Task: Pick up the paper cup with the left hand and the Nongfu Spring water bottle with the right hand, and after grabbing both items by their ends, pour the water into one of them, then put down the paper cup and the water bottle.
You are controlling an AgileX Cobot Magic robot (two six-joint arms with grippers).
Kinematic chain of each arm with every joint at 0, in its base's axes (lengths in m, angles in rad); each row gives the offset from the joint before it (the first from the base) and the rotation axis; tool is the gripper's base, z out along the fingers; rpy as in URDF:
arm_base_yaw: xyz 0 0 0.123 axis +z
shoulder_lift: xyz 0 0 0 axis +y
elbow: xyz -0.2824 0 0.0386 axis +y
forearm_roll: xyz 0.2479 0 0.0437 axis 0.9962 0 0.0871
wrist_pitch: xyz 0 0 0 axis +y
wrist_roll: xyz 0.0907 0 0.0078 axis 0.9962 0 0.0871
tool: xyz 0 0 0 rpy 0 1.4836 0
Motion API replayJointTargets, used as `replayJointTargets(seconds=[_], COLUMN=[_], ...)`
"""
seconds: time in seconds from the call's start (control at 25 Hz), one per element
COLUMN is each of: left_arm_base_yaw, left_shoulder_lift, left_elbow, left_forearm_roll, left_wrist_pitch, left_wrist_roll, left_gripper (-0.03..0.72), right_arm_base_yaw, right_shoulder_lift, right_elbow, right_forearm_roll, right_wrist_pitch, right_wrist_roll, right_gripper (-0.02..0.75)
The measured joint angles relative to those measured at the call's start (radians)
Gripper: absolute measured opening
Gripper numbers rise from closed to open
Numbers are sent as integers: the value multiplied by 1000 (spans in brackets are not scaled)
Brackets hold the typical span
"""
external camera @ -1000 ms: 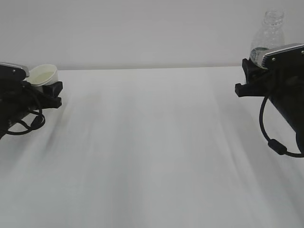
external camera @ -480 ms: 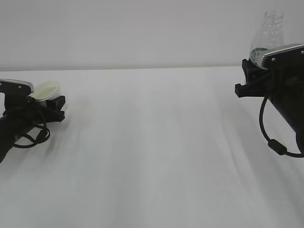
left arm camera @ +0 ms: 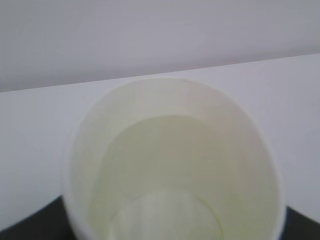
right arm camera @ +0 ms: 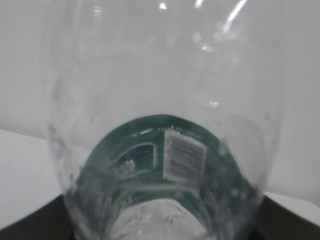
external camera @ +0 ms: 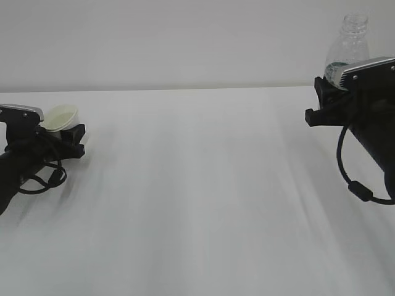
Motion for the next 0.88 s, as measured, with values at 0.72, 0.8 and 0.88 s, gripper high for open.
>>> replayJointTargets(seconds=[0.72, 0.8, 0.88], left_arm_base_yaw=[0, 0, 0], left_shoulder_lift=[5, 5, 5], left_elbow=[0, 0, 0], left_forearm_roll=[-28, -28, -28], left_wrist_pitch=[1, 1, 1], left_wrist_roll=[0, 0, 0], left_gripper=[618, 618, 619], right_arm_base_yaw=[0, 0, 0], right_shoulder_lift=[0, 0, 0], right_elbow=[0, 0, 0], right_forearm_roll=[0, 0, 0], right_wrist_pitch=[1, 1, 1], right_wrist_roll=[0, 0, 0], right_gripper=[407, 407, 407])
